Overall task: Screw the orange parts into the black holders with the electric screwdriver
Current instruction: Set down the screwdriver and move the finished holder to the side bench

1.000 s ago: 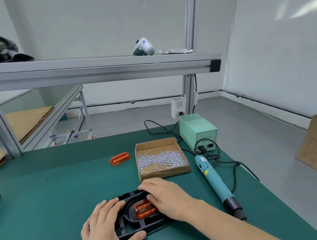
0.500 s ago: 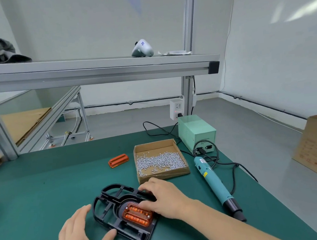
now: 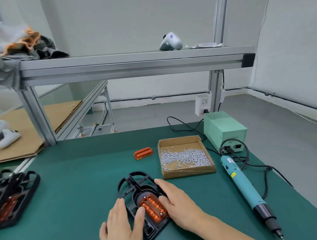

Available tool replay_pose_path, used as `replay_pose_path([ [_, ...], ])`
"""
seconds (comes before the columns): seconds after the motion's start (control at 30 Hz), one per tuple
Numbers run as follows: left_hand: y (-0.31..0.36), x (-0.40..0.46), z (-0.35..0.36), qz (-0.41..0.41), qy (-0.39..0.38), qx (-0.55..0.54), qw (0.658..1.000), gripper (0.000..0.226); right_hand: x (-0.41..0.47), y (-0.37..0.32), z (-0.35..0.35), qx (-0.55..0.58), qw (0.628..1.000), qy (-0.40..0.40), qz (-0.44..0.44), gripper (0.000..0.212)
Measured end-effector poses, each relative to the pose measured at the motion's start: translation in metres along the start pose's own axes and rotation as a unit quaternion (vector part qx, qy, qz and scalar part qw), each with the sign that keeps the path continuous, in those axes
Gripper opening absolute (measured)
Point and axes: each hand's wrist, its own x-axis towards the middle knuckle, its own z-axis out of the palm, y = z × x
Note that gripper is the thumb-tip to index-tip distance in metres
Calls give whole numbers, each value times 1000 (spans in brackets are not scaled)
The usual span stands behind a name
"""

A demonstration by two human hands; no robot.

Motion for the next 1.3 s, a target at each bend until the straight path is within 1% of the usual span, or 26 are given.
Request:
replay_pose_path([
  [0.13,0,-4,4,11,-12,-17,1000,69,1,0,6,2,1000,-4,-3,53],
  [0.3,1,-1,5,-6,3,-51,999,69,2,-8,16,36,999,6,-2,53],
  [0.4,2,2,1,-22,9,-119,993,66,4,-16,24,57,998,15,-5,51],
  [0.5,0,3,-7,-17,27,-200,979,63,8,-25,32,75,997,19,-5,51],
  [0.6,-5,5,-16,-10,52,-235,971,62,13,-37,39,93,995,26,-12,51],
  [0.77,-16,9,-30,-9,80,-231,969,60,23,-53,51,107,994,22,-21,53],
  [0.93,-30,14,-46,-25,105,-231,967,62,33,-74,65,122,992,4,-33,53],
  [1.2,-54,20,-74,-50,141,-235,961,72,51,-109,84,133,989,-25,-67,52],
  [1.3,-62,24,-85,-57,159,-245,955,72,59,-124,89,124,988,-38,-88,52],
])
